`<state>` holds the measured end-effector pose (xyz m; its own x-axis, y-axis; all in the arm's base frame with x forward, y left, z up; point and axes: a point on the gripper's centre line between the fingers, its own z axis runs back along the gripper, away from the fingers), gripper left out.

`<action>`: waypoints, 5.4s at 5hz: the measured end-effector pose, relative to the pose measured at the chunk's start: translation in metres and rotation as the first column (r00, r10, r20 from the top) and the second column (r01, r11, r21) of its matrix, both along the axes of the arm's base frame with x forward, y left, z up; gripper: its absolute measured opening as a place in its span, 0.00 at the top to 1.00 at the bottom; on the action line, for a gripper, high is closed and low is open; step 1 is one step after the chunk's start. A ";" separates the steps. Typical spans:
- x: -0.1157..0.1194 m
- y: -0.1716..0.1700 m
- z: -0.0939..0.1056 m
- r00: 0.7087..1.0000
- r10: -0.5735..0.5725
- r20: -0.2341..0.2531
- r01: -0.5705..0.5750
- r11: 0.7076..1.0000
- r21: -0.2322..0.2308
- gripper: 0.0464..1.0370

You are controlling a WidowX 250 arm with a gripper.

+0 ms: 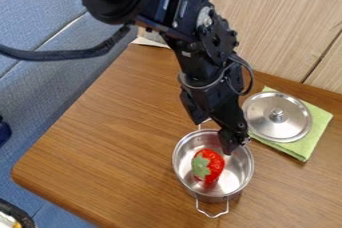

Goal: Move the silver lid to the lower left part

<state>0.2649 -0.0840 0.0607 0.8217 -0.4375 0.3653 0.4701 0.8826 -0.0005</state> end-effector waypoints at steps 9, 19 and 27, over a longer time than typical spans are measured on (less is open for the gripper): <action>0.119 -0.052 -0.071 0.991 -0.074 -0.112 0.084 0.993 0.081 0.07; 0.049 0.050 0.023 0.979 0.196 0.050 -0.200 0.974 0.109 0.76; -0.057 0.111 -0.071 0.895 0.440 -0.069 -0.426 0.891 0.158 0.76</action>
